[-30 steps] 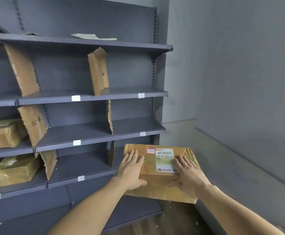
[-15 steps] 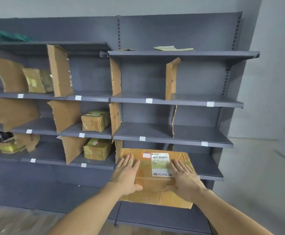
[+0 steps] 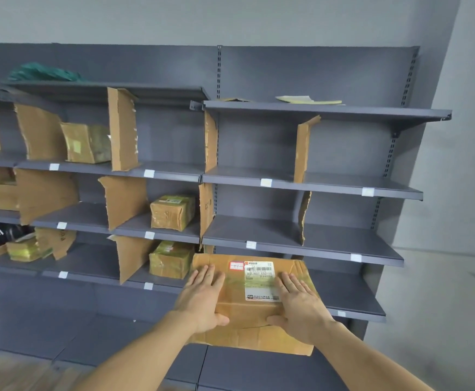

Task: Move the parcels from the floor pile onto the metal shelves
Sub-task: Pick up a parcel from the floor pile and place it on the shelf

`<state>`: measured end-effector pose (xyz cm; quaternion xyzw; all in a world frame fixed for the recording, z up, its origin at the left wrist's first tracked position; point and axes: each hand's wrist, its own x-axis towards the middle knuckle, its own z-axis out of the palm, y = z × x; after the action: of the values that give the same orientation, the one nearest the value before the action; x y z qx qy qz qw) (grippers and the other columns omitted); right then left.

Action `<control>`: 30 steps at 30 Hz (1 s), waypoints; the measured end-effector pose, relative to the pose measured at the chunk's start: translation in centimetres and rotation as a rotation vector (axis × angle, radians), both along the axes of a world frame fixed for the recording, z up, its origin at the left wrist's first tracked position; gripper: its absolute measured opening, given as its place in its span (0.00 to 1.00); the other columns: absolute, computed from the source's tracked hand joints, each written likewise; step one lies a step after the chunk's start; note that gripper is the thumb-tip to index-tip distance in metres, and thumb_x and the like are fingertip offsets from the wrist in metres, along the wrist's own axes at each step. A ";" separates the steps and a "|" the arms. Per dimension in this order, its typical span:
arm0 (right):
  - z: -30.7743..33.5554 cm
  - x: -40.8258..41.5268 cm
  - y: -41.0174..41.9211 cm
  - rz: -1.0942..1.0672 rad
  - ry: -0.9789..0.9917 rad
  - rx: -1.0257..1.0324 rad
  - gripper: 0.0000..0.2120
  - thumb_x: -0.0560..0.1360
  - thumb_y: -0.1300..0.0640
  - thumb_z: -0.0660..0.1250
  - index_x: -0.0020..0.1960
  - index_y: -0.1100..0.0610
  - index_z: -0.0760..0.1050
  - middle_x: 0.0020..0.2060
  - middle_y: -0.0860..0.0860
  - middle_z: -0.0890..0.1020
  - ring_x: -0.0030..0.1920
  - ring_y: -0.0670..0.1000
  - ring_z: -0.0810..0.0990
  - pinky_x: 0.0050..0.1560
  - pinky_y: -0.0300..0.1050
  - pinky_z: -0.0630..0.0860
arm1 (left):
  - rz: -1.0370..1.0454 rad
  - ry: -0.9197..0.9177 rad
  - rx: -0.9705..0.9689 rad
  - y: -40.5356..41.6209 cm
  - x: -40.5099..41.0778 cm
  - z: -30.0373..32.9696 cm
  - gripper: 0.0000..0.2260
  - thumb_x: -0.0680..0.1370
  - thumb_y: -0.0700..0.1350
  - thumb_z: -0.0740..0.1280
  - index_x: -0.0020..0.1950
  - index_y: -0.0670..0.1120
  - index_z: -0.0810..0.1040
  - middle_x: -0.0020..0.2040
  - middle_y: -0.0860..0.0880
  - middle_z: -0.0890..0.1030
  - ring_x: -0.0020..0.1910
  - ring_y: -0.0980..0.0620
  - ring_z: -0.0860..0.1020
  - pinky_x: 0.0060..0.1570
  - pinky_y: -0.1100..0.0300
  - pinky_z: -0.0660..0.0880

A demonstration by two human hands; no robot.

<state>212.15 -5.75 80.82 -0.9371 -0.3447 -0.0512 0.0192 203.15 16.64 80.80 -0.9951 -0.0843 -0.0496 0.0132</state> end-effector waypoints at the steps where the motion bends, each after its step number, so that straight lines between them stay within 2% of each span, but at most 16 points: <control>1: 0.1 0.0 0.0 -0.002 -0.002 -0.003 0.43 0.79 0.37 0.59 0.80 0.54 0.38 0.79 0.51 0.41 0.79 0.53 0.40 0.77 0.48 0.41 | -0.006 -0.002 -0.001 0.0 0.1 0.1 0.46 0.75 0.63 0.66 0.81 0.49 0.41 0.80 0.44 0.37 0.79 0.46 0.38 0.78 0.50 0.40; 19: 1.1 0.0 2.2 -0.023 0.006 -0.019 0.42 0.79 0.37 0.59 0.80 0.53 0.39 0.79 0.50 0.41 0.79 0.53 0.40 0.78 0.49 0.42 | -0.009 -0.022 0.015 2.2 0.7 0.5 0.46 0.76 0.64 0.66 0.81 0.49 0.40 0.80 0.44 0.37 0.79 0.46 0.38 0.77 0.52 0.38; 30: 1.5 -0.2 7.1 0.014 0.000 -0.017 0.43 0.78 0.37 0.60 0.80 0.52 0.38 0.79 0.49 0.41 0.79 0.52 0.40 0.78 0.49 0.41 | 0.040 -0.028 0.007 6.6 -0.8 1.0 0.46 0.76 0.63 0.66 0.81 0.48 0.41 0.80 0.43 0.38 0.79 0.46 0.38 0.76 0.52 0.37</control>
<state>211.94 1.31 82.31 -0.9348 -0.3517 -0.0483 0.0116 202.36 23.19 81.76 -0.9924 -0.1040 -0.0638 0.0166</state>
